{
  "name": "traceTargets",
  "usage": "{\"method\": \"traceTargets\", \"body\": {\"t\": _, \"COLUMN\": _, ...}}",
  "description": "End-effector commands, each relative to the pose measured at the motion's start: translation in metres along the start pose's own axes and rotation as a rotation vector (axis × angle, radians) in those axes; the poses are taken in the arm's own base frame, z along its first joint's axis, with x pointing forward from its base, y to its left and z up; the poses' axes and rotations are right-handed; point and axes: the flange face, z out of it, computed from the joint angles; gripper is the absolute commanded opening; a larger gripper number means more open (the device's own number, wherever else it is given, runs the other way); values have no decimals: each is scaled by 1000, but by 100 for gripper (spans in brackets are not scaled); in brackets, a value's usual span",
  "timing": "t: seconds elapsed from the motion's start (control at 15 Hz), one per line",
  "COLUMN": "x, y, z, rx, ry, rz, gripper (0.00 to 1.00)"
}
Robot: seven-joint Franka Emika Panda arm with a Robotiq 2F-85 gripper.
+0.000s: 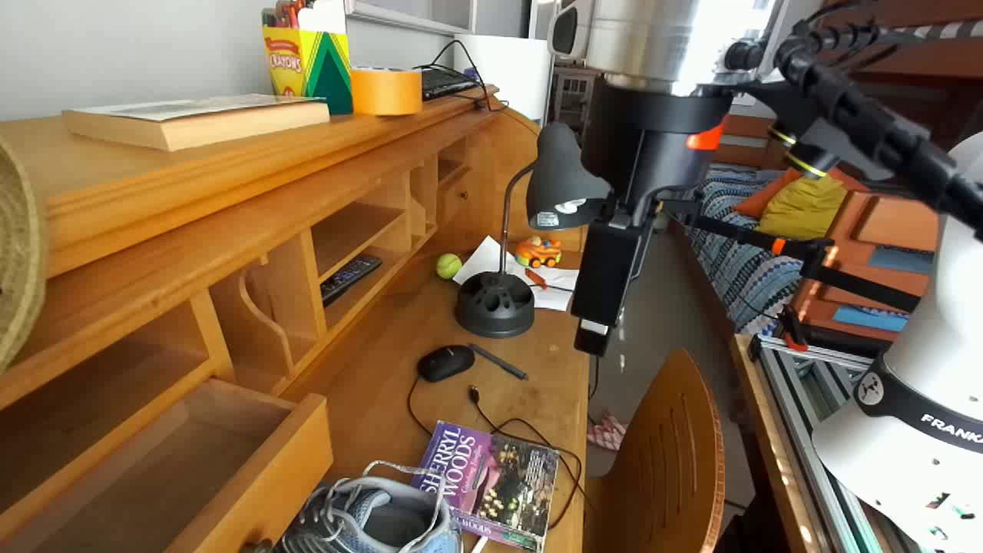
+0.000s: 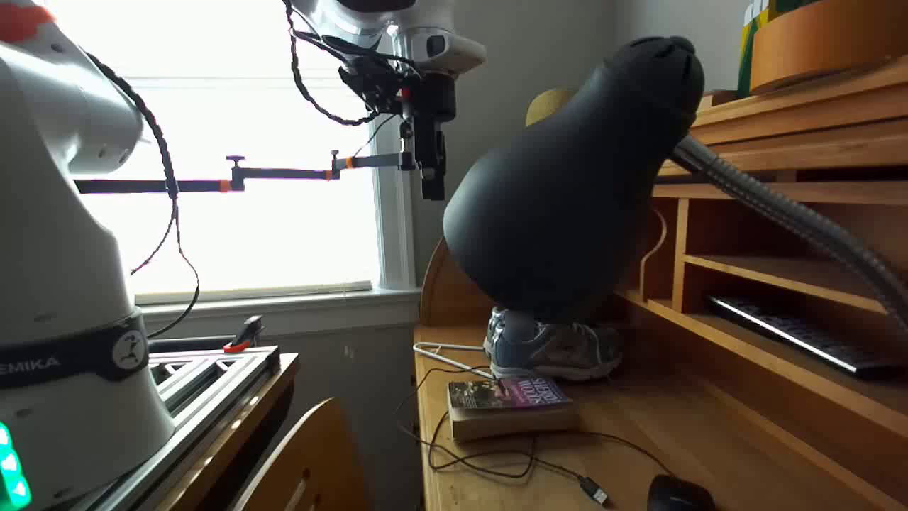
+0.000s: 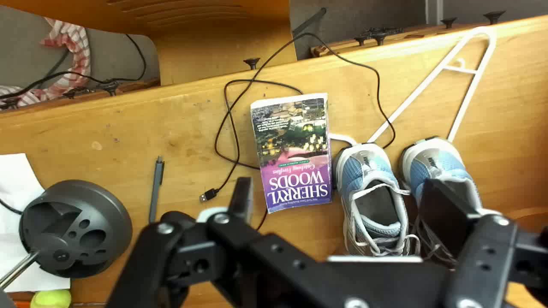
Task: Right-click on the mouse
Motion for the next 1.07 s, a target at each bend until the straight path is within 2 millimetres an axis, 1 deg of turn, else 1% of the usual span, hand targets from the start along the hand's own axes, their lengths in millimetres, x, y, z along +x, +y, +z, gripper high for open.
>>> {"method": "traceTargets", "body": {"t": 0.0, "x": 0, "y": 0, "z": 0, "rx": 0, "ry": -1, "rz": 0, "gripper": 100}}
{"method": "traceTargets", "body": {"t": 0.2, "x": 2, "y": 0, "z": 1, "rx": -10, "ry": 3, "rz": -16, "gripper": 100}}
{"method": "traceTargets", "body": {"t": 0.33, "x": 10, "y": 1, "z": 4, "rx": -41, "ry": 13, "rz": -101, "gripper": 100}}
{"method": "traceTargets", "body": {"t": 0.6, "x": 40, "y": 10, "z": 20, "rx": -146, "ry": 62, "rz": -299, "gripper": 100}}
{"method": "traceTargets", "body": {"t": 0.67, "x": 49, "y": 12, "z": 28, "rx": -170, "ry": 71, "rz": -333, "gripper": 100}}
{"method": "traceTargets", "body": {"t": 0.73, "x": 55, "y": 12, "z": 34, "rx": -182, "ry": 81, "rz": -359, "gripper": 80}}
{"method": "traceTargets", "body": {"t": 0.8, "x": 62, "y": 13, "z": 39, "rx": -195, "ry": 91, "rz": -384, "gripper": 74}}
{"method": "traceTargets", "body": {"t": 1.0, "x": 81, "y": 16, "z": 59, "rx": -217, "ry": 139, "rz": -423, "gripper": 49}}
